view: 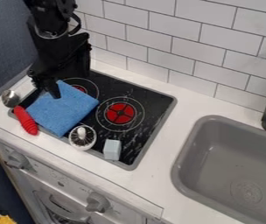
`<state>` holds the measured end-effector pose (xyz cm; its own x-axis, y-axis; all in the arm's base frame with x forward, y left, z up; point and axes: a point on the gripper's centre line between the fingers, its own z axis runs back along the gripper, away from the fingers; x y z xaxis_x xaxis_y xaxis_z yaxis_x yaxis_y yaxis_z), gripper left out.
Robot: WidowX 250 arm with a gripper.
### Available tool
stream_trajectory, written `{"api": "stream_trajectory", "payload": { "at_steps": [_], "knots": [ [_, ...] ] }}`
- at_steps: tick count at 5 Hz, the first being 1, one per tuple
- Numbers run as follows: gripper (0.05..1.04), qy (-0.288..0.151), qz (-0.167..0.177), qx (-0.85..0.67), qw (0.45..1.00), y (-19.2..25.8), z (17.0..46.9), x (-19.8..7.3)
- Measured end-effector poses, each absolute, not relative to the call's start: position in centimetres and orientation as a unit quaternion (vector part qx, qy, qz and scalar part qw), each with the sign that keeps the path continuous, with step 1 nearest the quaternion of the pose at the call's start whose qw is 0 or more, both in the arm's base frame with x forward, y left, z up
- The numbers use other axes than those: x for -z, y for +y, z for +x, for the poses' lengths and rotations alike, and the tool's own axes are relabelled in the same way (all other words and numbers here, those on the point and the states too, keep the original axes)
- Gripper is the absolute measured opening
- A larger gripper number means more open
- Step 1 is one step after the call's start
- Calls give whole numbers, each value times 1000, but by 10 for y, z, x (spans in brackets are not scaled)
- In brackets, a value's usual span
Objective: Move the cube to the top left of the right burner
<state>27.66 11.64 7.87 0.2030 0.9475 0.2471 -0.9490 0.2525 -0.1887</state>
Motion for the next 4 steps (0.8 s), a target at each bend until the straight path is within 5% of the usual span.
{"api": "stream_trajectory", "payload": {
  "at_steps": [4],
  "knots": [
    [1001, -131, -2, -657, 742, 58, 265, -41]
  ]
}}
